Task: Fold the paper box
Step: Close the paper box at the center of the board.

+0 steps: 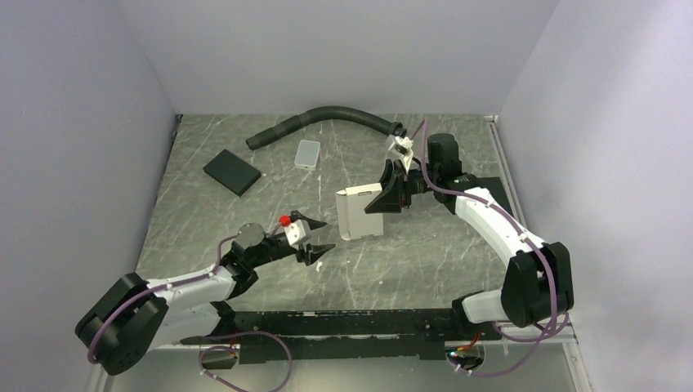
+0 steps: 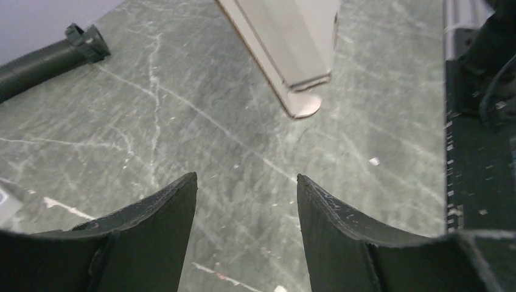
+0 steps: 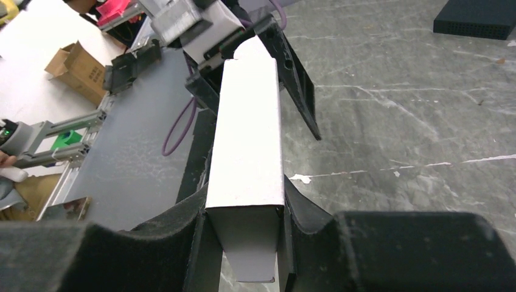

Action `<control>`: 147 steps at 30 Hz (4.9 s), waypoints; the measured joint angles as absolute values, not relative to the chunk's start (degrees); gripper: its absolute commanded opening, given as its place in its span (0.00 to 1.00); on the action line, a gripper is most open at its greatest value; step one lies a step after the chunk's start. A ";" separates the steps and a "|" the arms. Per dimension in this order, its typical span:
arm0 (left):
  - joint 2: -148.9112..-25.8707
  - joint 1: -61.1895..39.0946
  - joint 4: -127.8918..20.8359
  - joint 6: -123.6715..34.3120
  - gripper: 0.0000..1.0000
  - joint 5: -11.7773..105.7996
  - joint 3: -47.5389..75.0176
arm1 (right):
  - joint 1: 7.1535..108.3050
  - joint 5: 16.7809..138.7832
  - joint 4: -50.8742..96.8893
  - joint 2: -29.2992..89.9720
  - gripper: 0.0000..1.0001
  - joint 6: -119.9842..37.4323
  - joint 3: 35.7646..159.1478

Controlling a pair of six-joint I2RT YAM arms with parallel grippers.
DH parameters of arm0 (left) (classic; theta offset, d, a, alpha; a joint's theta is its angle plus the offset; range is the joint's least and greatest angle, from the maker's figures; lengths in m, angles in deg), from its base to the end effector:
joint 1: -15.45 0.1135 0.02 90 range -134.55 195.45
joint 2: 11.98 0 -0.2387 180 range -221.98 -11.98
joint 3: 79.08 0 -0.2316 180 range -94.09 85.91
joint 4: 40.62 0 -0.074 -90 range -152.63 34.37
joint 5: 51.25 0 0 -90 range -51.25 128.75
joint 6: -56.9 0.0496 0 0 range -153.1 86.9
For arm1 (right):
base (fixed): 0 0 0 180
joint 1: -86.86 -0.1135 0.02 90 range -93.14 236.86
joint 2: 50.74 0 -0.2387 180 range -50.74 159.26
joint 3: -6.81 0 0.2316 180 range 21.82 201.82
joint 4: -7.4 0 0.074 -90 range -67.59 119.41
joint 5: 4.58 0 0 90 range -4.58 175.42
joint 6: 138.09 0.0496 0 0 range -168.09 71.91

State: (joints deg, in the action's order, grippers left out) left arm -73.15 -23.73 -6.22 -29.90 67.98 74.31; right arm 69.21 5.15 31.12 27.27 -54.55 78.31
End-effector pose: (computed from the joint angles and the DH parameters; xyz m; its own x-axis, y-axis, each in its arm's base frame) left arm 0.1497 -0.1533 0.1909 0.0497 0.0223 -0.9985 0.9285 0.3673 0.0545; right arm 0.2441 0.1290 0.2793 -0.3797 -0.1408 -0.9144 -0.9112 -0.1137 0.3959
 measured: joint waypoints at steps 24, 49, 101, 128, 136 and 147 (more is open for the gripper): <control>-78.07 -35.66 -4.61 -18.16 0.52 53.80 70.79 | 69.27 2.38 23.12 28.98 0.00 -43.93 77.55; -78.44 -36.51 -0.58 -23.47 0.42 52.12 71.54 | 69.27 2.47 22.75 29.09 0.00 -44.06 77.37; -77.61 -36.69 2.30 -44.15 0.37 47.94 72.61 | 69.49 2.95 20.81 29.37 0.00 -42.48 77.02; -78.13 -36.64 2.15 -45.04 0.47 52.86 71.73 | 69.47 3.34 21.53 29.94 0.00 -42.75 76.45; -69.48 -36.64 -0.30 -47.45 0.67 49.75 71.80 | 69.47 3.45 22.07 29.94 0.00 -43.40 76.45; -52.50 -36.64 -18.46 -36.37 0.72 49.69 72.63 | 69.47 3.91 22.38 29.94 0.00 -43.93 76.45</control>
State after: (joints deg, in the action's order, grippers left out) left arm -52.50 -36.64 -18.46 -36.37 49.69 72.63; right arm 69.47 3.91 22.38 29.94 -43.93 76.45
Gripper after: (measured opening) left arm 0.735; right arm 0.339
